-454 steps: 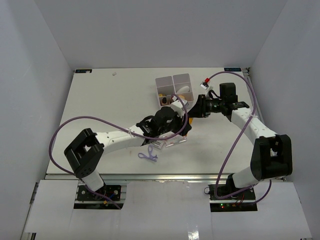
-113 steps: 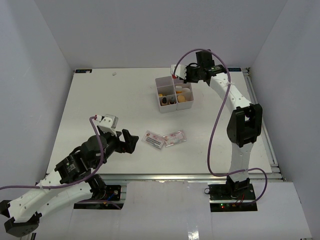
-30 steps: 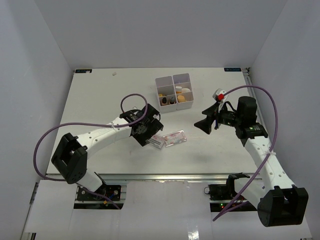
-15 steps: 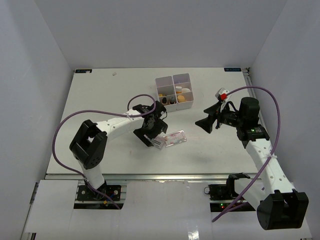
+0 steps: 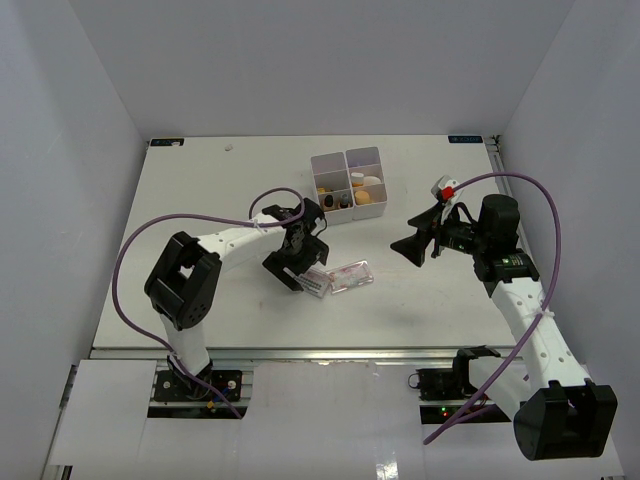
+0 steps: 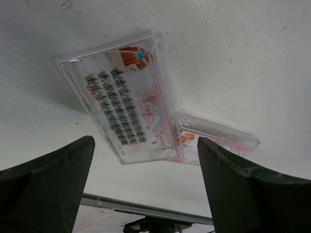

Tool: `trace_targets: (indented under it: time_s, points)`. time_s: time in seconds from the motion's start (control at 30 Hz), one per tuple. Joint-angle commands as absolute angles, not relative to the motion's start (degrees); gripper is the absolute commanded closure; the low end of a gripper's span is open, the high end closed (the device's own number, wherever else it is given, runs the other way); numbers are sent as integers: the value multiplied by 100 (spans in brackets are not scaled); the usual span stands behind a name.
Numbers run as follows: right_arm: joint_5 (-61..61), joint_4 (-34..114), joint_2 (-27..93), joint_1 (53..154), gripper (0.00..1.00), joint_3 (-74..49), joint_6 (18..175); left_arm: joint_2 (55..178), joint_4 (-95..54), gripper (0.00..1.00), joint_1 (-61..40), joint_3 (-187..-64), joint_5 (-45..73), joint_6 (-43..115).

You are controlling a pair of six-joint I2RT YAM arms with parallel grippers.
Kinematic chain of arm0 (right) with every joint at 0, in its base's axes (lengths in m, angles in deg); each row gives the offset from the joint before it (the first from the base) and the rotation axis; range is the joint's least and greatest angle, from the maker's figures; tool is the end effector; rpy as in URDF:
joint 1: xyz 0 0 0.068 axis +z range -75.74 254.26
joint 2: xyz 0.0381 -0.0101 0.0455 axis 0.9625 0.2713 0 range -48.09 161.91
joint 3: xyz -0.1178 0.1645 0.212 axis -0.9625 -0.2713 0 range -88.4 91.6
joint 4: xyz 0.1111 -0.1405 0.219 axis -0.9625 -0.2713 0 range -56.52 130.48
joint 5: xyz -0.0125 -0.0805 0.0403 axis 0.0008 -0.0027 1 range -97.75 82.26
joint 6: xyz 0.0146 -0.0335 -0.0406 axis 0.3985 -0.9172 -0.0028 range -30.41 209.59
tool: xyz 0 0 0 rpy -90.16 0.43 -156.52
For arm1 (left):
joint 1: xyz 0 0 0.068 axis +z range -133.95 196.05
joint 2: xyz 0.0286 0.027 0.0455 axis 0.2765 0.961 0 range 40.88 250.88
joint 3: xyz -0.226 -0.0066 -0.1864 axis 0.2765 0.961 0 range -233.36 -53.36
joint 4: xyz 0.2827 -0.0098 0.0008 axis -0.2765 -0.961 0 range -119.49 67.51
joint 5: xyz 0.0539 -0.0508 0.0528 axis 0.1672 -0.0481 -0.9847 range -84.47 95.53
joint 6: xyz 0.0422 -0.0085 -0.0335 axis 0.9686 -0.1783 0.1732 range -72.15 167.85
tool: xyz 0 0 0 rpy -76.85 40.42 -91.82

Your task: Organize the makeup

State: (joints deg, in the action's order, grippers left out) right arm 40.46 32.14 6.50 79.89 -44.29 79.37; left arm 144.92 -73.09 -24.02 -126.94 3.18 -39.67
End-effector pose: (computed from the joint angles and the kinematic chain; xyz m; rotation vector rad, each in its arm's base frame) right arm 0.2186 0.0492 0.3243 -0.8015 1.6668 0.7368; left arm 0.2822 -0.2357 0.1966 -1.2236 2.7722 -0.1854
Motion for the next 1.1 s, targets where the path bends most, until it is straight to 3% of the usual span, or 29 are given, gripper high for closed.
trace_targets:
  time_s: [0.0,0.83,1.07]
  points:
    - [4163,3460,595,7946,10,-4463,8009,14527,-7157,2,-2317,-12668,508,-3944]
    - [4226,3494,649,7907,10,-4472,8028,14686,-7119,2,-1996,-12515,527,-3703]
    - [4233,3494,649,7892,10,-4472,8026,14813,-7169,7,-1939,-12633,475,-3626]
